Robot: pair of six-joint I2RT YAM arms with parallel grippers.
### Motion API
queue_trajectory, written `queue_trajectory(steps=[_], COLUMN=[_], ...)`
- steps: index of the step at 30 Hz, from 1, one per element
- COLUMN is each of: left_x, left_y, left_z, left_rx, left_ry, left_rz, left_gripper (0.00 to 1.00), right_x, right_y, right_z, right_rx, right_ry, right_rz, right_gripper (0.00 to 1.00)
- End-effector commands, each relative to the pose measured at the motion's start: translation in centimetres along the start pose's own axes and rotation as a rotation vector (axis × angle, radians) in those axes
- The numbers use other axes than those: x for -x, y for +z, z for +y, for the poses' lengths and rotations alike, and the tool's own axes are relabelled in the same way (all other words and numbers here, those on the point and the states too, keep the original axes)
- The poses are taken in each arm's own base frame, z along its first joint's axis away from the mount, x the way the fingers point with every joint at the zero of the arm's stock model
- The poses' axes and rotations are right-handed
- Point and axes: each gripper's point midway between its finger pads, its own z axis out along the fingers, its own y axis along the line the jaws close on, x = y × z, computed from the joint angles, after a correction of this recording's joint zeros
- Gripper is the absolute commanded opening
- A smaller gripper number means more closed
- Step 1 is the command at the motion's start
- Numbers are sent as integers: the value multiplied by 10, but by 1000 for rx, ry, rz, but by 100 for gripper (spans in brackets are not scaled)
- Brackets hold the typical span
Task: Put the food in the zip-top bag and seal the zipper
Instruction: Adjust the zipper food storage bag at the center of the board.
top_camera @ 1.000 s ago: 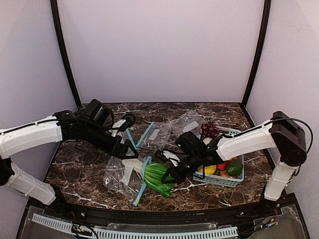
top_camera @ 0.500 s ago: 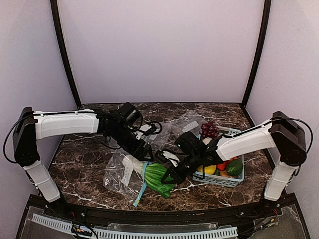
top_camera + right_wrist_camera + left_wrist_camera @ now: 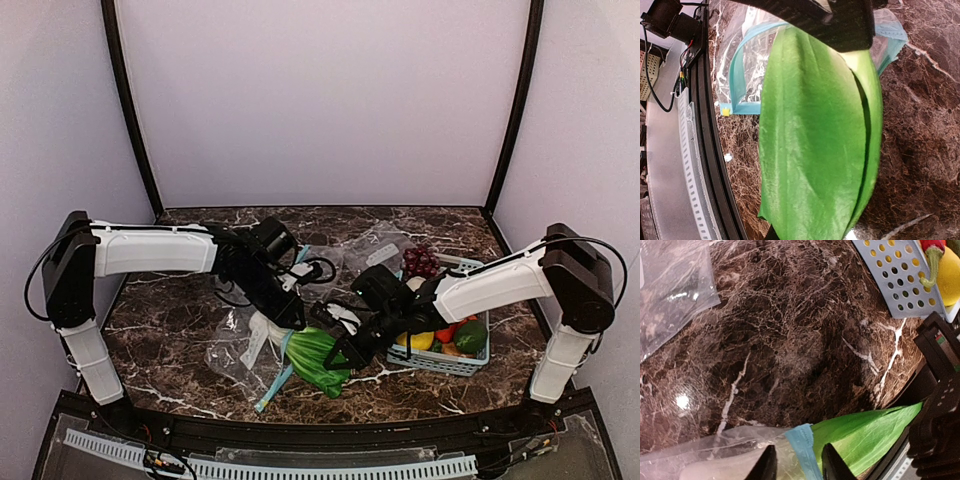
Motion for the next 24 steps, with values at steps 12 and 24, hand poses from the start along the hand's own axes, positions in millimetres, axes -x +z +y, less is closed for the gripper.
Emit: queue_trajectory(steps=[12, 24], left_x=[-4, 21], left_y=[1, -14], left_z=[-15, -51], left_rx=[-36, -220], left_ry=[13, -25], left_rz=[24, -87], left_gripper=[1, 1], right_x=[5, 3], right_y=[5, 13], right_z=[4, 19], right_rx=[6, 4], right_ry=[-58, -150], right_rz=[5, 40], right_gripper=[0, 0])
